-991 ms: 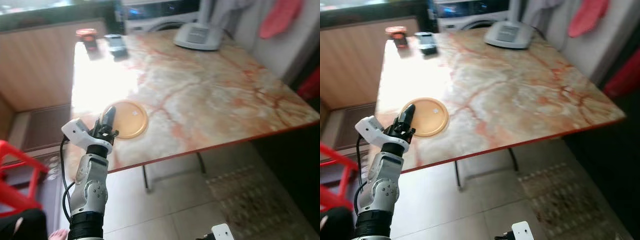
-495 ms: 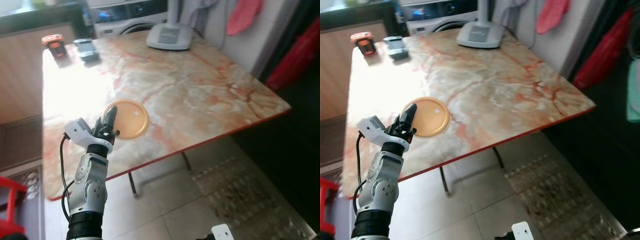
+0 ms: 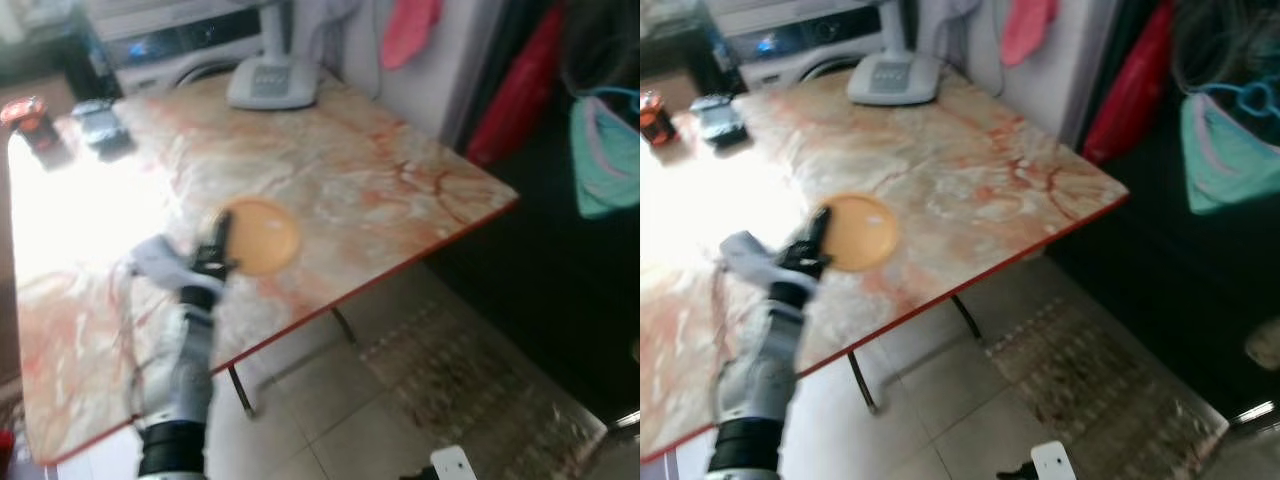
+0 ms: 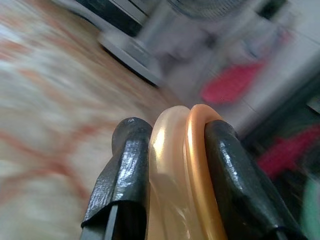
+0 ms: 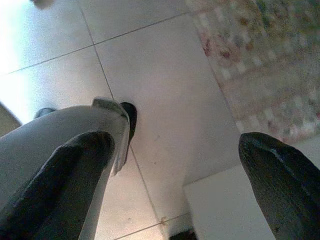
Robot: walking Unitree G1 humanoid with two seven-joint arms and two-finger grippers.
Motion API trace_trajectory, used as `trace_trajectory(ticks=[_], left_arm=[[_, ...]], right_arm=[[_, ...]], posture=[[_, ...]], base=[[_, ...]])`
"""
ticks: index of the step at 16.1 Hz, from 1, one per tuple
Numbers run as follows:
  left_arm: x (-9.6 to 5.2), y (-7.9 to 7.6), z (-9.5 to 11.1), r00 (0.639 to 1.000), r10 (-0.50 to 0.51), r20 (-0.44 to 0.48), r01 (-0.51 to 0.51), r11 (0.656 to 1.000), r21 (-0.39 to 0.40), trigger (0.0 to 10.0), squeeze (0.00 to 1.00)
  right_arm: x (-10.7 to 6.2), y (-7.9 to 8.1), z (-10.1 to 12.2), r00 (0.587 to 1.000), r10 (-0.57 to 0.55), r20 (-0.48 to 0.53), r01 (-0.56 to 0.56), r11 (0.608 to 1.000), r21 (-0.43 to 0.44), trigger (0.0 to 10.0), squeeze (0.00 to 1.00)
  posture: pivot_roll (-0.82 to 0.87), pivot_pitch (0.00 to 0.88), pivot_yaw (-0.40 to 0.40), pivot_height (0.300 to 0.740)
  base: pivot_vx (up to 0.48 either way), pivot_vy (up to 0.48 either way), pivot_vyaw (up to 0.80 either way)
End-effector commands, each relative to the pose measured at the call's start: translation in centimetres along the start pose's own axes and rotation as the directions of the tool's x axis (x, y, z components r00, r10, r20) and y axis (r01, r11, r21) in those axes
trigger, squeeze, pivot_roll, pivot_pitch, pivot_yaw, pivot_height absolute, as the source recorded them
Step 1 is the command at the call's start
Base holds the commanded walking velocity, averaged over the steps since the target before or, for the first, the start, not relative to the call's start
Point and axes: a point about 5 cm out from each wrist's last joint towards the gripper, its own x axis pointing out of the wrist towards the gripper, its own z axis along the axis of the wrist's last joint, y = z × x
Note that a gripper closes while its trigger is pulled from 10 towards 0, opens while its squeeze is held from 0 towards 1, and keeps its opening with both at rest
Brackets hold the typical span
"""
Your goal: Restocking fridge
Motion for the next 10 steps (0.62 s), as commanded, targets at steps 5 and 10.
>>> trace_trajectory(ticks=[5,10], left_arm=[[0.15,0.29,0.59,1.0,-0.001,0.016,0.0,1.0,0.021,10.0,0.0],[0.27,0.13,0.55,1.0,-0.008,0.015,0.008,1.0,0.019,10.0,0.0]], right_arm=[[-0.38,1.01,-2.51,0.995,0.034,-0.094,-0.034,0.999,0.007,10.0,0.0],[-0.37,1.01,-2.49,0.995,0.038,-0.093,-0.038,0.999,0.004,10.0,0.0]], posture=[[0.03,0.075,0.031,0.74],[0.03,0.075,0.03,0.74]], base=[[0.0,0.0,-0.8],[0.0,0.0,-0.8]])
